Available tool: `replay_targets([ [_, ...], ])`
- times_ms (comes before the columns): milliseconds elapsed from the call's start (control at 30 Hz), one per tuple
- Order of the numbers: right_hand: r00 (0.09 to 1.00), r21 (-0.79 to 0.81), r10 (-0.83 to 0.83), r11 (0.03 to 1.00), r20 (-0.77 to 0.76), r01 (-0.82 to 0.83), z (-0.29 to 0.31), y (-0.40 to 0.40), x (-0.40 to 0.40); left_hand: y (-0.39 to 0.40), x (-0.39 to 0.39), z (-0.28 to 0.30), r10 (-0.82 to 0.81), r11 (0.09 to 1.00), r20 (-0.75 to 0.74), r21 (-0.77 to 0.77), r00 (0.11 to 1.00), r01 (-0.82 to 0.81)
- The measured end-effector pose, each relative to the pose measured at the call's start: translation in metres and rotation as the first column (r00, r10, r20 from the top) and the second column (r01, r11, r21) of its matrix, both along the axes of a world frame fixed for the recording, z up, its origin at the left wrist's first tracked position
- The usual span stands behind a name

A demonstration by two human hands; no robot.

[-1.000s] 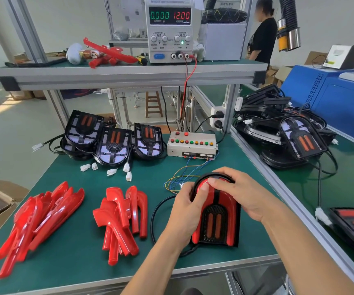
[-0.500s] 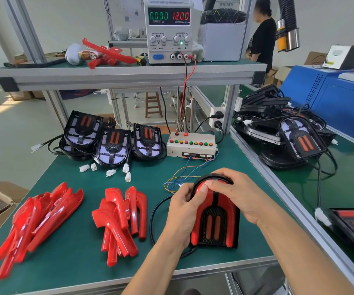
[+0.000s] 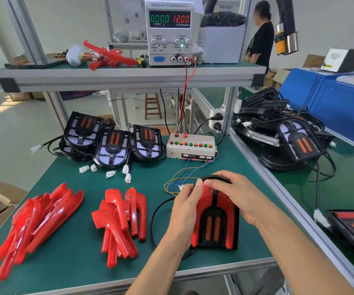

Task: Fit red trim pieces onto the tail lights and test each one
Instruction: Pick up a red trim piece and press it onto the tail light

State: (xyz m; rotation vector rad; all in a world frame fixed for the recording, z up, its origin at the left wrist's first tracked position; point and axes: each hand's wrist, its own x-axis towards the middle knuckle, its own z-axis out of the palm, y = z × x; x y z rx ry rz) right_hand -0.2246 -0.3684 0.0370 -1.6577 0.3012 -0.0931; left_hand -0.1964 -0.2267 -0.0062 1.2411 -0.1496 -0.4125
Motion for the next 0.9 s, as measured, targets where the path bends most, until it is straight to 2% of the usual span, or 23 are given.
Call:
replay_targets([
  [467, 1.000, 0.092, -0.011, 0.996, -0.019, 0.013, -0.001, -0.001, 0.000, -0.002, 0.004, -0.004, 0.025, 0.999, 0.020, -0.024, 0.999, -0.025],
  [567, 0.999, 0.033, -0.014, 0.999, 0.035, 0.013, -0.006, -0.001, -0.001, -0.002, 0.004, -0.006, 0.024, 1.000, 0.093, 0.003, 0.995, -0.024],
  [667, 0.998, -0.026, 0.010, 1.000, 0.060, -0.008, -0.008, -0.003, -0.003, 0.000, 0.004, -0.008, 0.010, 0.994, 0.195, 0.103, 0.981, -0.031],
  [767, 0.994, -0.074, 0.088, 0.994, 0.066, -0.083, -0.007, -0.009, -0.006, 0.009, 0.005, -0.016, -0.079, 0.988, 0.259, 0.148, 0.963, 0.041],
  [900, 0.991, -0.129, 0.078, 0.990, 0.110, -0.063, -0.012, -0.010, -0.005, 0.026, 0.006, -0.029, -0.165, 0.969, 0.368, 0.232, 0.915, 0.082],
])
